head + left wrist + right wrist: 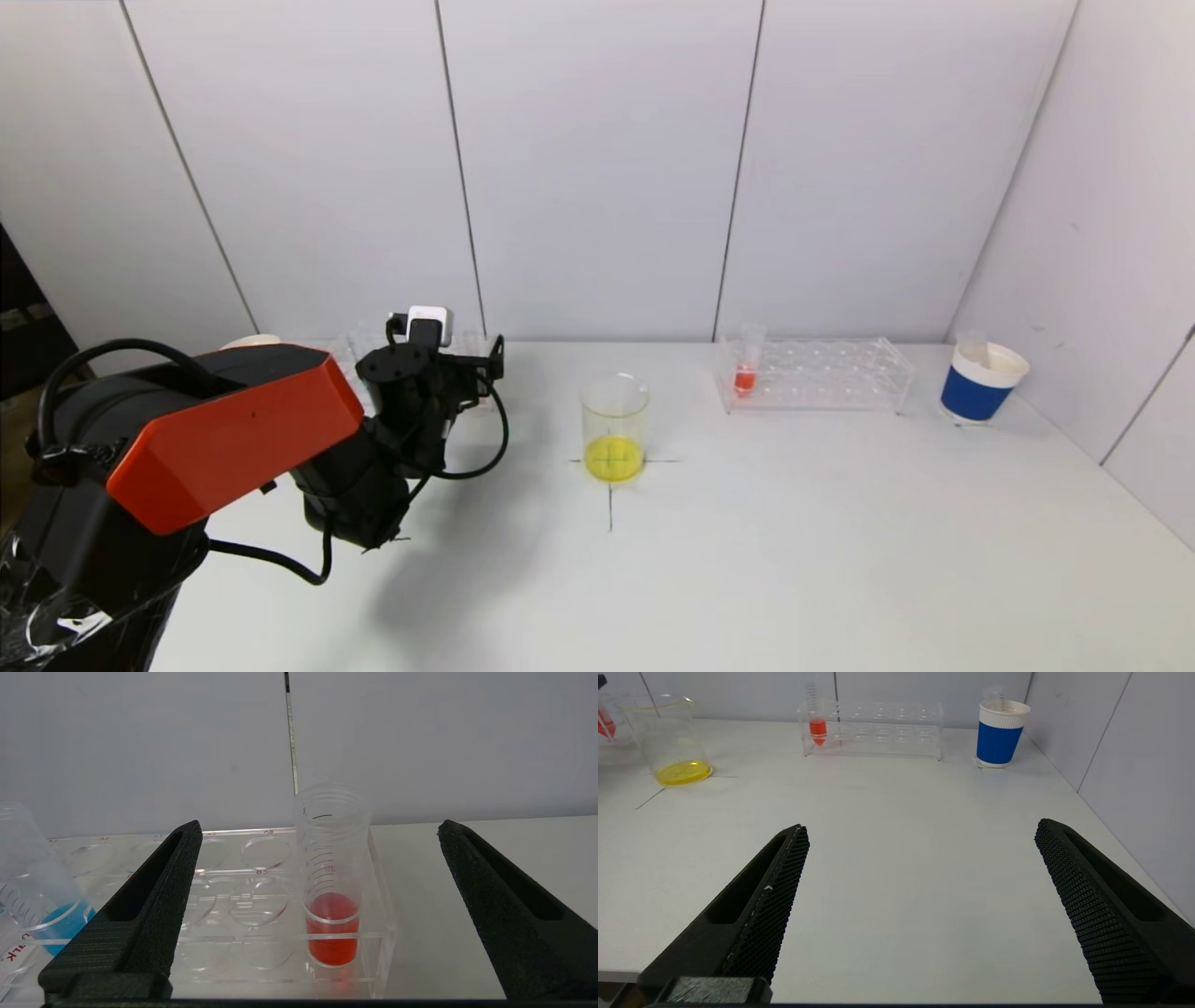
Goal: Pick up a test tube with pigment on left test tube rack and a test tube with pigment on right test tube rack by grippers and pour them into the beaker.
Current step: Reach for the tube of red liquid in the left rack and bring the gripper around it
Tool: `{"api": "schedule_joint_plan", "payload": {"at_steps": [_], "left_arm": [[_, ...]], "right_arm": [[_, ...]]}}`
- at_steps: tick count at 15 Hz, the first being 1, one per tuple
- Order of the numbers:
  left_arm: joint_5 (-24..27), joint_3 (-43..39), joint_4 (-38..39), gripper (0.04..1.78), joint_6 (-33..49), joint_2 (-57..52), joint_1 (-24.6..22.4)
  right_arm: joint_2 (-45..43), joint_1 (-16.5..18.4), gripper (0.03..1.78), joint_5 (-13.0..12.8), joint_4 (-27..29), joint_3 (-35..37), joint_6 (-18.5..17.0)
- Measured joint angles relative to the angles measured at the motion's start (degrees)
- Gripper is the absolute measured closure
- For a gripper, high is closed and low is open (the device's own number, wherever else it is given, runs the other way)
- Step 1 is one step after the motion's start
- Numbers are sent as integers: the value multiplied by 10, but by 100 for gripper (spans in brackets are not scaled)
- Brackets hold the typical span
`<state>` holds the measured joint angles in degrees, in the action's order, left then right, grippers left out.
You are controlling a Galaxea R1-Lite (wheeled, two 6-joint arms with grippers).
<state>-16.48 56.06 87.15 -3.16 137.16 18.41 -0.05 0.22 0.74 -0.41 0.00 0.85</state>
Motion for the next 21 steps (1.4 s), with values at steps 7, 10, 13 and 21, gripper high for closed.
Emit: {"api": "schedule_joint_plan", "payload": {"at_steps": [7, 10, 13, 21], "left_arm": [[2, 16, 0, 6, -1, 10, -4], [4, 21, 0, 6, -2, 12, -4], [4, 25, 0, 6, -2, 16, -3], [4, 28, 0, 6, -6, 21, -3]], "right_arm": [[0, 0, 5, 0, 0, 0, 0], [0, 0, 5, 0, 0, 0, 0], [0, 0, 5, 0, 0, 0, 0], [0, 0, 5, 0, 0, 0, 0]]}}
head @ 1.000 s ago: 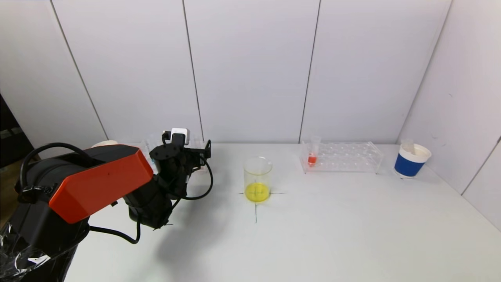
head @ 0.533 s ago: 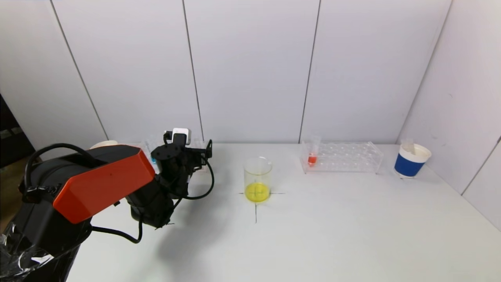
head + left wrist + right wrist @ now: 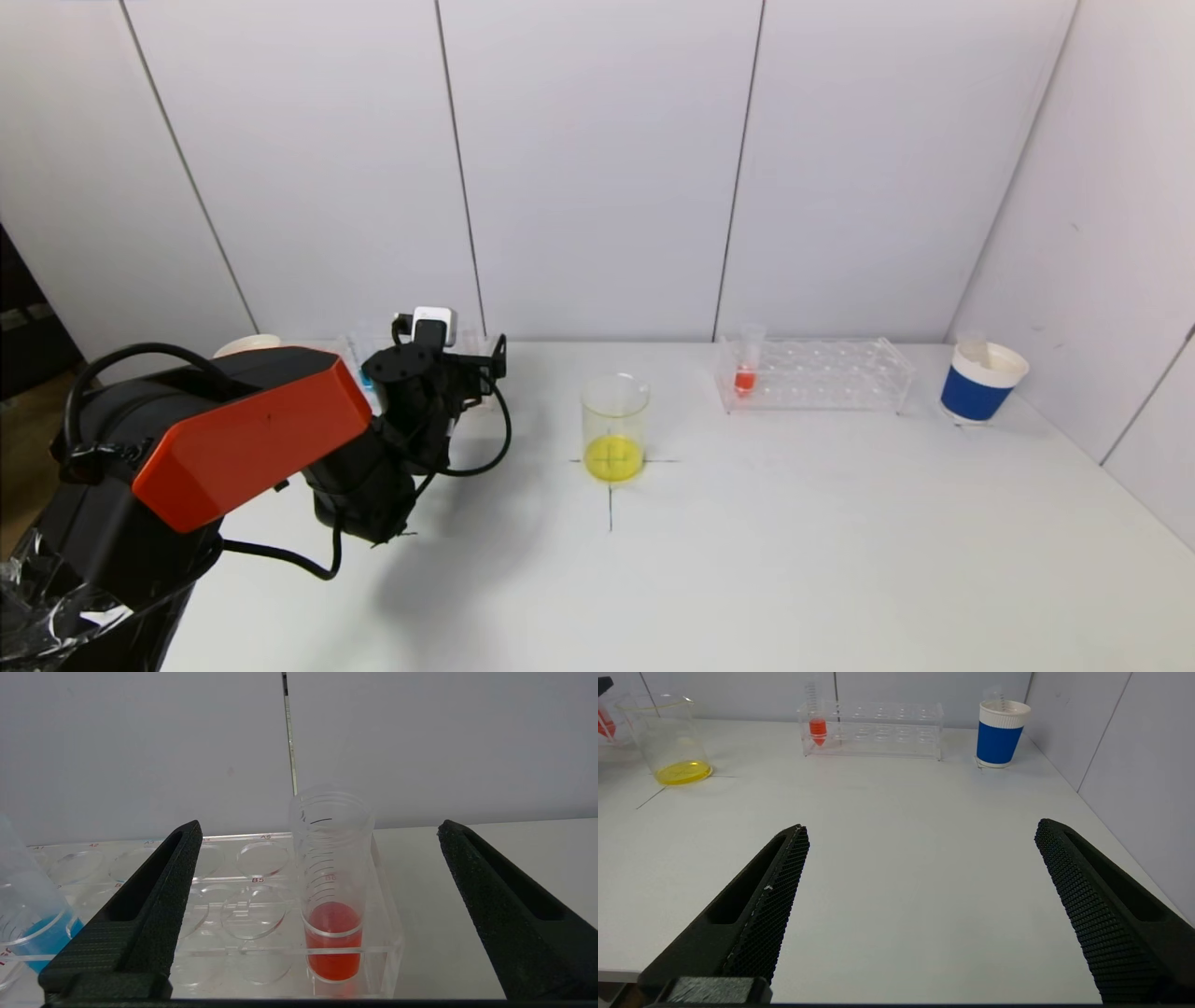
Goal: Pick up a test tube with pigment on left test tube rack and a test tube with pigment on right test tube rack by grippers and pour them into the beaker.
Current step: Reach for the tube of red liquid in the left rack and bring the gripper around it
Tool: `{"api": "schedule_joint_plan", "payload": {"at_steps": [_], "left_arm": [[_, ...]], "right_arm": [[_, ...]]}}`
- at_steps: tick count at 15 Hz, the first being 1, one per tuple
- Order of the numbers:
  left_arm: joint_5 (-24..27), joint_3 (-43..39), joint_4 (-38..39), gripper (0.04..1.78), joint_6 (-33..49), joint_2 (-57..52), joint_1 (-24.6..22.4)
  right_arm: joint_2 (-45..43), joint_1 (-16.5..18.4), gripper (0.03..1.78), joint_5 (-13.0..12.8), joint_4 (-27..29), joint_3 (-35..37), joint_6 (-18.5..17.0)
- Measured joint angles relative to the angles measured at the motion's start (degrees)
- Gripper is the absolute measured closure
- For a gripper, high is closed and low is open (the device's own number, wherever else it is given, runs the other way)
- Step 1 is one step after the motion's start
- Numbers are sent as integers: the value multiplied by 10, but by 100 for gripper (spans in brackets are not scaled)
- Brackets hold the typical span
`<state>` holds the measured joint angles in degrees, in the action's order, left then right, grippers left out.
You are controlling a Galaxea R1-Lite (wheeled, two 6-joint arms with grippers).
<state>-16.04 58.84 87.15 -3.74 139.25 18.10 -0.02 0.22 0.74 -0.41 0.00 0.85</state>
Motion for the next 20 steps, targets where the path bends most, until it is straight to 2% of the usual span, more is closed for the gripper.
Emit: {"api": "schedule_joint_plan", "payload": {"at_steps": [20], "left_arm": [[1, 15, -4, 6, -1, 3, 1]], "right_arm": [[0, 0, 5, 0, 0, 0, 0]]}}
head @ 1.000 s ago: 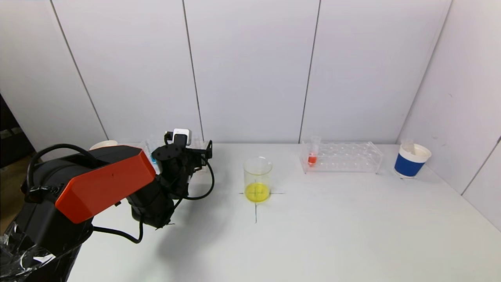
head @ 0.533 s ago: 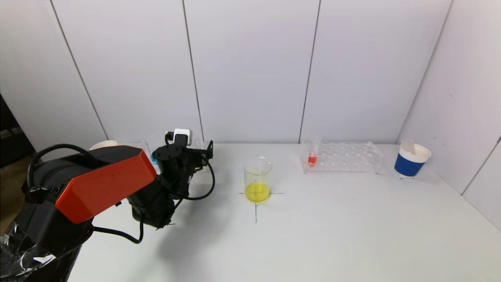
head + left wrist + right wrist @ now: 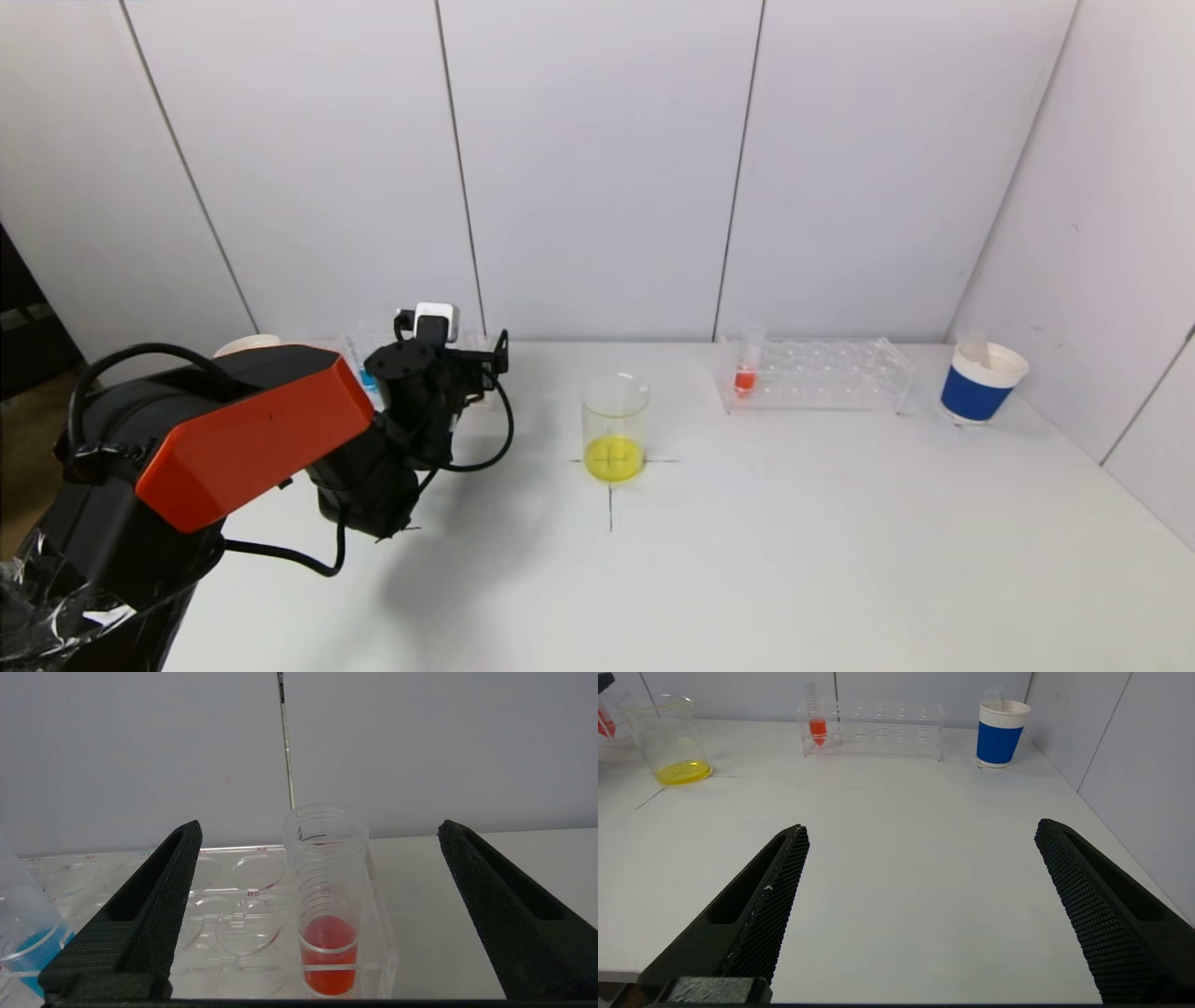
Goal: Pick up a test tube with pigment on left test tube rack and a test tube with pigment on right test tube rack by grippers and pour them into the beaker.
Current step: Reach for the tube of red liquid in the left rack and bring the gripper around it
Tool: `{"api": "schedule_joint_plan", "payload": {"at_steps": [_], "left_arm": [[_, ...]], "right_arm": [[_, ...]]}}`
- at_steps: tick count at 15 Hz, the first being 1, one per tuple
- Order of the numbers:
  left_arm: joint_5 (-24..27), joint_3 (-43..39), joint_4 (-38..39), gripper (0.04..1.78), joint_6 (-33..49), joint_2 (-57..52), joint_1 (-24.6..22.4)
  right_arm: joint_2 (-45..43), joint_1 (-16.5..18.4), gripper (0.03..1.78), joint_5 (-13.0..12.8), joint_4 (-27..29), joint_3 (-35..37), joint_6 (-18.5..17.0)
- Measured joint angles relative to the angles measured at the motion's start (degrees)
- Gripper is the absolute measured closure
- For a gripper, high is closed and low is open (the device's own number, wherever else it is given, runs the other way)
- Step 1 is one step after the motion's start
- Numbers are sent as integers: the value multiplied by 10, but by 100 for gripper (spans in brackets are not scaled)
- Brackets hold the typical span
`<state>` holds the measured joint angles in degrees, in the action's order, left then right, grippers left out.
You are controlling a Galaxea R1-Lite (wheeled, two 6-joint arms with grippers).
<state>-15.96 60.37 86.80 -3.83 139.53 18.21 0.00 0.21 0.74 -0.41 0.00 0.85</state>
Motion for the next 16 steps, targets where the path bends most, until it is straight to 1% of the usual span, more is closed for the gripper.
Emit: {"api": "schedule_joint_plan", "payload": {"at_steps": [16], "left_arm": [[0, 10, 0, 6, -3, 12, -1]], "right_arm": [[0, 0, 5, 0, 0, 0, 0]]}}
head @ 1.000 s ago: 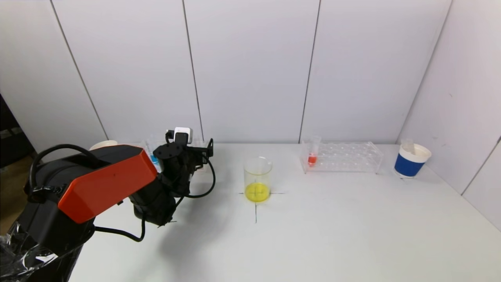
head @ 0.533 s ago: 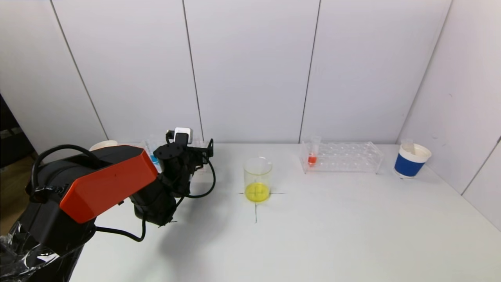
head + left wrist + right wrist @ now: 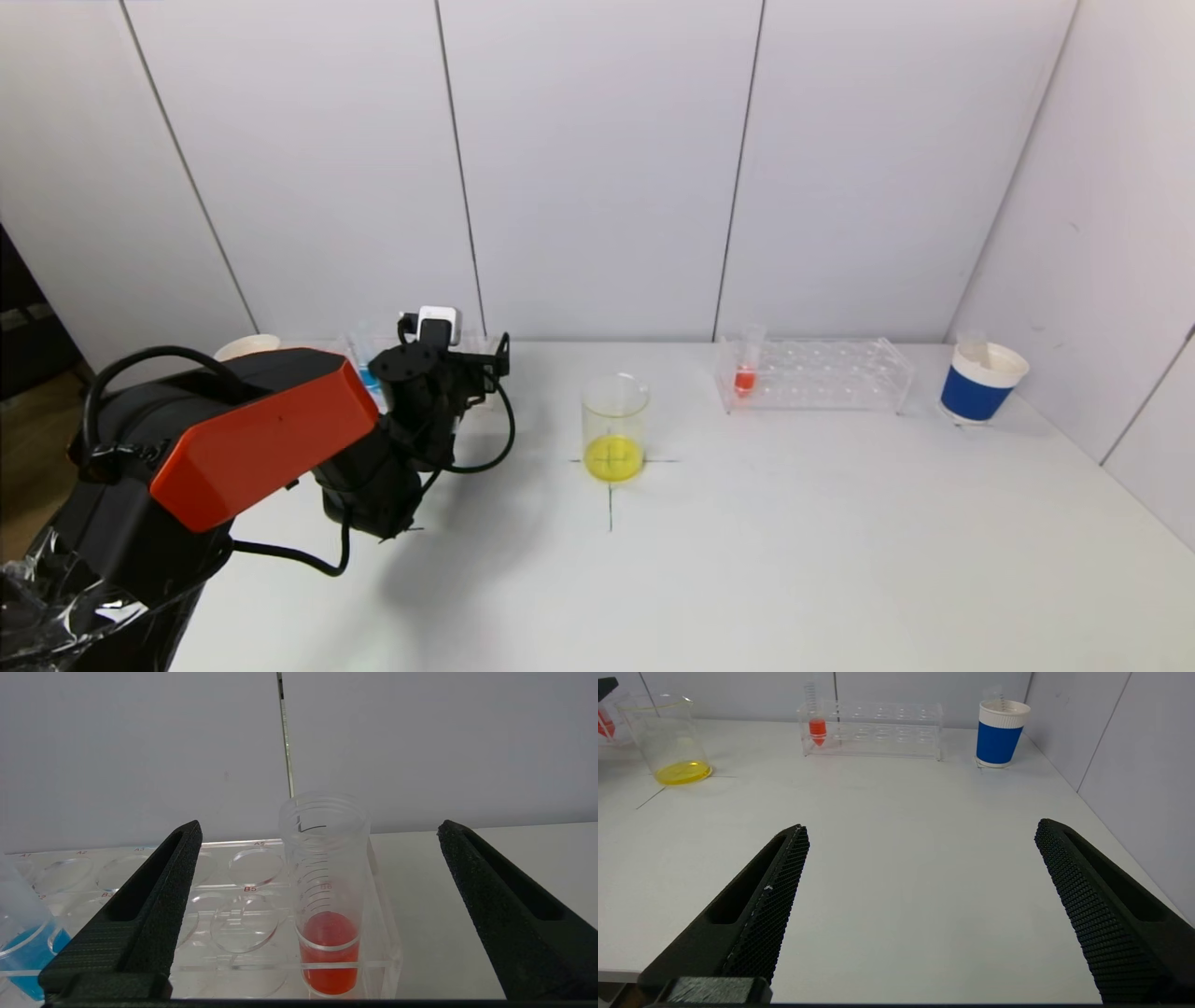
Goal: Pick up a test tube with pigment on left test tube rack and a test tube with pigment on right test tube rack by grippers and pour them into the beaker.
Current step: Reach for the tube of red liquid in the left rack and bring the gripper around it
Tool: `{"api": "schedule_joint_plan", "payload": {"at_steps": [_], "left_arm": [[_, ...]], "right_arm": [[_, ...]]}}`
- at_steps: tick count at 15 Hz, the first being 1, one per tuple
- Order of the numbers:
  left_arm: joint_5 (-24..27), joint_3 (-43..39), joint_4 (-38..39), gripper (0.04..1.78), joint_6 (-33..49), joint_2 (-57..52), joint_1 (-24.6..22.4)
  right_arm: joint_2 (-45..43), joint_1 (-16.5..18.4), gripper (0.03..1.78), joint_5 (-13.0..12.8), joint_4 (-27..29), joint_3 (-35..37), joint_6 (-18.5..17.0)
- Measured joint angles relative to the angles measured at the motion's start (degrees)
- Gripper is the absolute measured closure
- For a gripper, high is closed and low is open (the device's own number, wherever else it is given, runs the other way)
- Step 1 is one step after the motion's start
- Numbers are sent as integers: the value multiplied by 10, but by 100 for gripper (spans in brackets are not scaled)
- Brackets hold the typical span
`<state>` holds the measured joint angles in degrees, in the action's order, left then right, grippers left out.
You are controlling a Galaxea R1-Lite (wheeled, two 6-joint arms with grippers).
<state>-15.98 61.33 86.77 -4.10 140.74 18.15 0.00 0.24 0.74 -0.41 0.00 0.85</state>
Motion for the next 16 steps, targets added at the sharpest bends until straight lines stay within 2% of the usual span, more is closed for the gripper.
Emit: {"api": "schedule_joint_plan", "payload": {"at_steps": [16], "left_arm": [[1, 7, -5, 6, 0, 6, 0]], "right_arm": [[0, 0, 5, 0, 0, 0, 0]]}}
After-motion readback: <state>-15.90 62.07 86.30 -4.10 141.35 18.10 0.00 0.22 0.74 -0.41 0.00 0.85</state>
